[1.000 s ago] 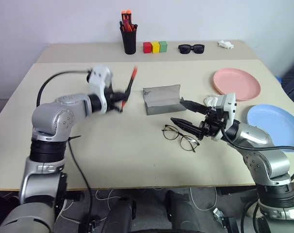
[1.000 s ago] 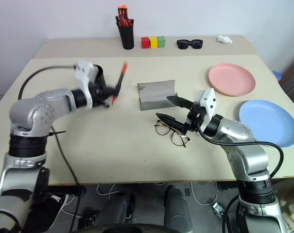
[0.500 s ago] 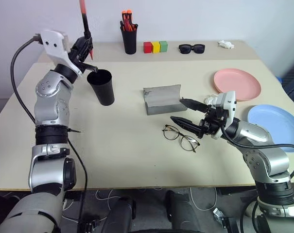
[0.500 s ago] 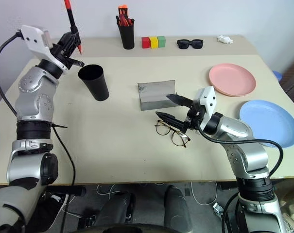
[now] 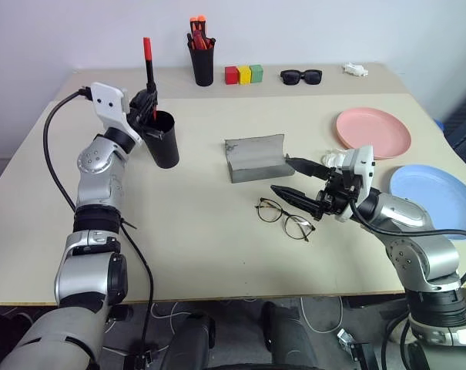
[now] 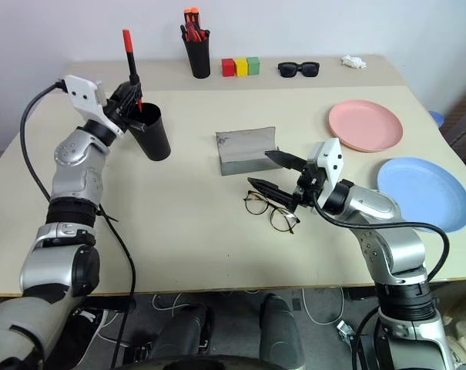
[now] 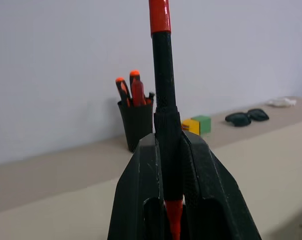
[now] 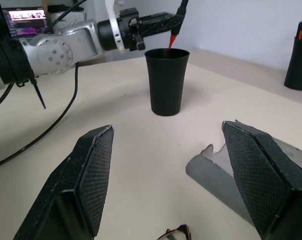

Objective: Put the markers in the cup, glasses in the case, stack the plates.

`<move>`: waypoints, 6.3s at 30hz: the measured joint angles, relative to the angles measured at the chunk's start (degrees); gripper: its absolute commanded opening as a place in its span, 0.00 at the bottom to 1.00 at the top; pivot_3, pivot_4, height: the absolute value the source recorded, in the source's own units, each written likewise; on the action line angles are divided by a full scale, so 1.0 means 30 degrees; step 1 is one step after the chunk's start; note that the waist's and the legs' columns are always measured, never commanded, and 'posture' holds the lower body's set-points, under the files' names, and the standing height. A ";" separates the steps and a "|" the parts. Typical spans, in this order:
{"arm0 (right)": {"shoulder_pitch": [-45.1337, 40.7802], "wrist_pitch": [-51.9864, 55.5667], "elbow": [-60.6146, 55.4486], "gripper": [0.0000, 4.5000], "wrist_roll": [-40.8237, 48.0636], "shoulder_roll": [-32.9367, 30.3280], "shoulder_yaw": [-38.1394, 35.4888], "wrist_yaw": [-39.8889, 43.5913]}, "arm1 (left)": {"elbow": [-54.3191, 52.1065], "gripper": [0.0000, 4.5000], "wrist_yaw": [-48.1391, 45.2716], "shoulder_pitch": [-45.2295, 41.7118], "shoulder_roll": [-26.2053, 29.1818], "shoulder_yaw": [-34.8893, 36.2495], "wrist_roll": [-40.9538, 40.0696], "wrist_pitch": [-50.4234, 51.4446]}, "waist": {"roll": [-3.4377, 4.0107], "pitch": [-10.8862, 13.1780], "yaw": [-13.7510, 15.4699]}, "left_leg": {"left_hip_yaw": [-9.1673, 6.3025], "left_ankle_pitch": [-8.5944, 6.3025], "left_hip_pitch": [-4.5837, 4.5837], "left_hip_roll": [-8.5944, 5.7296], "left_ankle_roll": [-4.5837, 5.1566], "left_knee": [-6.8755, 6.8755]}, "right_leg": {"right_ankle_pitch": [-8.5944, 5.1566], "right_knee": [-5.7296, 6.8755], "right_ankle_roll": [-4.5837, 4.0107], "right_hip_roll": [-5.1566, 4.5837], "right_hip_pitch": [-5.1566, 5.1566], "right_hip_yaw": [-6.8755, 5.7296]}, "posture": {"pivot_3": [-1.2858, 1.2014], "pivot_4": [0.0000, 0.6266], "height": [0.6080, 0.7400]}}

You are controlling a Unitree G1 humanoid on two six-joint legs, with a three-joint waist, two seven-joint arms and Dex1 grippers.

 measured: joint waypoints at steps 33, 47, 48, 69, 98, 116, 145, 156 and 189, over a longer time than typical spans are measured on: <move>0.2139 -0.0502 0.0406 0.79 -0.0542 -0.1911 -0.1805 0.0531 | -0.0271 0.99 -0.6917 -0.3372 -0.4544 -0.7557 0.0590 0.9377 | 0.0000 0.0001 -0.0087 | 0.0009 -0.0032 0.0020 0.0004 0.0059 0.0022 | -0.0007 -0.0011 0.0011 0.0014 0.0040 0.0000 | 0.52 0.24 1.00; 0.3114 -0.0488 -0.0986 0.79 -0.0553 -0.1640 -0.1854 -0.0977 | 0.7181 0.68 -0.5977 -0.5547 -0.6880 -0.8151 0.4148 0.7078 | -0.0006 0.0005 0.0373 | 0.0010 -0.0033 0.0001 -0.0009 0.0058 0.0043 | -0.0007 -0.0028 0.0019 0.0003 0.0043 0.0001 | 0.52 0.24 1.00; 0.3113 -0.0497 -0.0991 0.79 -0.0555 -0.1640 -0.1854 -0.1016 | 0.7332 0.58 -0.5958 -0.5566 -0.6918 -0.8130 0.4207 0.7050 | -0.0006 0.0004 0.0372 | 0.0010 -0.0032 0.0002 -0.0008 0.0059 0.0043 | -0.0007 -0.0027 0.0020 0.0003 0.0043 0.0001 | 0.52 0.24 1.00; 0.2840 -0.0863 -0.0972 0.79 -0.0705 -0.1485 -0.1561 -0.1233 | 0.6686 0.01 -1.5818 -0.5296 -0.1920 -0.8085 0.4620 0.4605 | -0.0005 0.0004 0.0072 | 0.0008 -0.0034 -0.0005 -0.0006 0.0062 0.0039 | -0.0006 -0.0016 0.0015 0.0004 0.0037 -0.0001 | 0.52 0.24 1.00; 0.2766 -0.0580 -0.0807 0.79 -0.1499 -0.2082 -0.0482 -0.0503 | 0.8356 0.99 -1.6466 -0.6169 -0.1630 -0.8021 0.6329 0.1352 | -0.0005 0.0005 0.0025 | 0.0008 -0.0042 -0.0005 -0.0005 0.0077 0.0046 | -0.0007 -0.0005 0.0018 0.0005 0.0036 -0.0001 | 0.52 0.24 1.00; -0.1161 0.8697 -0.4196 0.79 -0.5000 -0.4373 0.3590 -0.4008 | -0.7979 0.99 -1.9814 0.1478 0.4259 -0.4217 -0.2019 1.1160 | 0.0014 0.0016 0.0048 | 0.0012 -0.0051 -0.0042 0.0007 0.0093 0.0061 | -0.0010 0.0072 -0.0004 0.0010 -0.0057 0.0029 | 0.52 0.24 1.00; -0.3978 1.3363 -0.3167 0.39 -0.5952 -0.5411 0.8066 -0.3556 | -1.3925 1.00 -1.6086 0.6867 0.6233 -0.1656 -0.5361 1.1770 | 0.0015 0.0013 -0.0016 | 0.0020 -0.0052 -0.0032 0.0010 0.0093 0.0044 | -0.0013 0.0039 -0.0009 0.0005 -0.0047 0.0016 | 0.52 0.24 1.00; -0.4166 1.2663 -0.3002 0.01 -0.6766 -0.5472 0.8171 -0.3115 | -1.4471 1.00 -1.5506 0.6825 0.6227 -0.2020 -0.5489 1.1771 | 0.0010 0.0011 -0.0017 | 0.0021 -0.0052 -0.0029 0.0011 0.0093 0.0044 | -0.0012 0.0038 -0.0008 0.0005 -0.0044 0.0016 | 0.52 0.24 1.00; -1.1722 -0.2613 0.8862 0.01 -1.2258 0.2894 1.0575 -0.3028 | -1.6279 1.00 -1.2133 0.8697 0.7313 -0.0498 -0.7120 1.3919 | 0.0010 0.0015 -0.0131 | 0.0039 -0.0044 -0.0060 0.0015 0.0073 0.0000 | -0.0002 0.0044 -0.0019 0.0010 -0.0124 0.0022 | 0.52 0.24 1.00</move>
